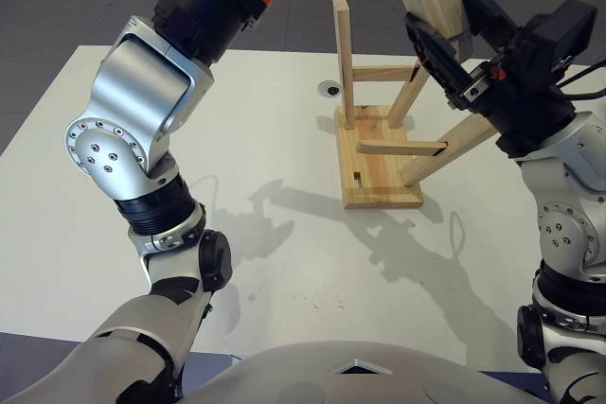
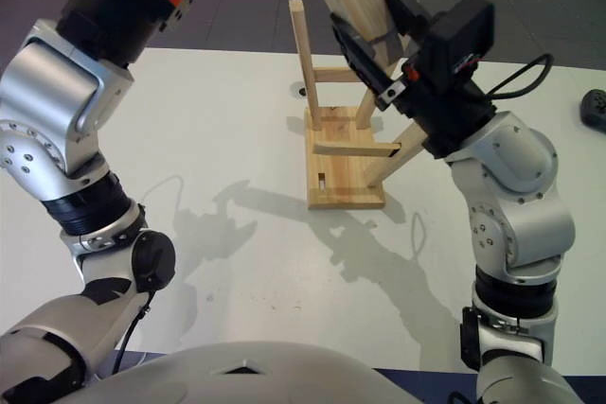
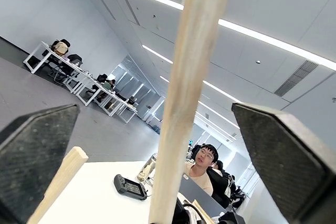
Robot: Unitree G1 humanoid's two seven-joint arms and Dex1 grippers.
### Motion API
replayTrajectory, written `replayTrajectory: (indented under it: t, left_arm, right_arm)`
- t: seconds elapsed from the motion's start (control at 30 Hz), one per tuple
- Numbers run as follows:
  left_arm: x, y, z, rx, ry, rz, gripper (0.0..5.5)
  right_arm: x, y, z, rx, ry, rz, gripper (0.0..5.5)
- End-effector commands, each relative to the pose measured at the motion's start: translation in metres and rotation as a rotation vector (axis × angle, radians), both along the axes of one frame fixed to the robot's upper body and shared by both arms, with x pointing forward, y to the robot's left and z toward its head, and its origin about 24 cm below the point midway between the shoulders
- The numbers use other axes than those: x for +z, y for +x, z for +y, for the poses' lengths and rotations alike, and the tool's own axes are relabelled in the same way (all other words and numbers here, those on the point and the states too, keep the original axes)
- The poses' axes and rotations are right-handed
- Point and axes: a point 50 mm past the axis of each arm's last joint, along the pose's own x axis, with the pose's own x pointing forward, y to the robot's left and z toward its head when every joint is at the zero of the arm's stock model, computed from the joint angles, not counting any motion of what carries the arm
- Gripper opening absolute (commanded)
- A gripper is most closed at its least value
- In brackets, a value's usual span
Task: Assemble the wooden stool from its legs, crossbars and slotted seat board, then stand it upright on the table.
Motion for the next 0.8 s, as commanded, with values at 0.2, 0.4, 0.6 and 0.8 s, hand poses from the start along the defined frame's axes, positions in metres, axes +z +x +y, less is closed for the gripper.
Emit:
replayTrajectory:
  t: [0.2,0.4,0.6,0.8]
  left_arm:
    - [-0.001,0.002,0.003,0.021,0.011,0.037,5.40]
    - [-0.001,0.001,0.003,0.020,0.004,0.052,4.51]
    - [-0.006,0.005,0.005,0.031,0.007,0.087,3.39]
    - [-0.008,0.005,0.005,0.038,0.012,0.101,2.28]
  right_arm:
    - [-0.018,-0.008,0.007,0.065,-0.105,0.052,2.07]
    - [-0.020,-0.008,0.007,0.052,-0.110,0.051,2.07]
    - [-0.023,-0.009,0.008,0.046,-0.110,0.060,2.07]
    - [-0.025,-0.009,0.008,0.035,-0.108,0.061,2.07]
